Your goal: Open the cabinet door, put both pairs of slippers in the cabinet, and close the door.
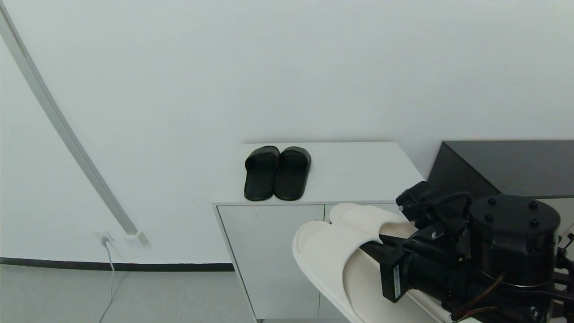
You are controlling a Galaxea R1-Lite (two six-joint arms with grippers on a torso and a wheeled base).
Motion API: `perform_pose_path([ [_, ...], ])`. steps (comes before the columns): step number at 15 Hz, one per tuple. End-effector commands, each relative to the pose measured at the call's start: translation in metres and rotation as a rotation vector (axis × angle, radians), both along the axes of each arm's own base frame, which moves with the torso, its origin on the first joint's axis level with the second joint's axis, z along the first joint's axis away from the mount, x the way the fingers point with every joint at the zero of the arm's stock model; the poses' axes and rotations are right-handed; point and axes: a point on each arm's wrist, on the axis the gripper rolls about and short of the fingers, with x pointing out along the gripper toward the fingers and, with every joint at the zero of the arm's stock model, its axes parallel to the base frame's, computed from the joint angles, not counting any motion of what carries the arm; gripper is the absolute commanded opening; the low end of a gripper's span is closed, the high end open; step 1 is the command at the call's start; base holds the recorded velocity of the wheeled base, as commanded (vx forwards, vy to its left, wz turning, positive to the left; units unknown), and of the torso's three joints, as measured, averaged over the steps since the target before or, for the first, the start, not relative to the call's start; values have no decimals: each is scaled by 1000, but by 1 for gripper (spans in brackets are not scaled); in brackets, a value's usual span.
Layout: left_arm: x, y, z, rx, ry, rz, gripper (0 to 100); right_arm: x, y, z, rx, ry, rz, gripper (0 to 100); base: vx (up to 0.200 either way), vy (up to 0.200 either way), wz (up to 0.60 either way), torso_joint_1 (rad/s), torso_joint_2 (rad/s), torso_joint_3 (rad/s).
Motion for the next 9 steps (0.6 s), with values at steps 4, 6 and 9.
perform_pose_path([
  [4, 0, 0, 0, -2, 1, -1, 100, -2, -1, -9, -25, 22, 2, 0, 0, 0, 0, 0, 0, 0],
  [6, 0, 0, 0, -2, 1, -1, 100, -3, -2, -7, -20, 16, 3, 0, 0, 0, 0, -83, 176, 105],
  [9, 0, 0, 0, 0, 1, 0, 100, -3, -2, -6, -10, 7, 1, 0, 0, 0, 0, -154, 357, 199],
])
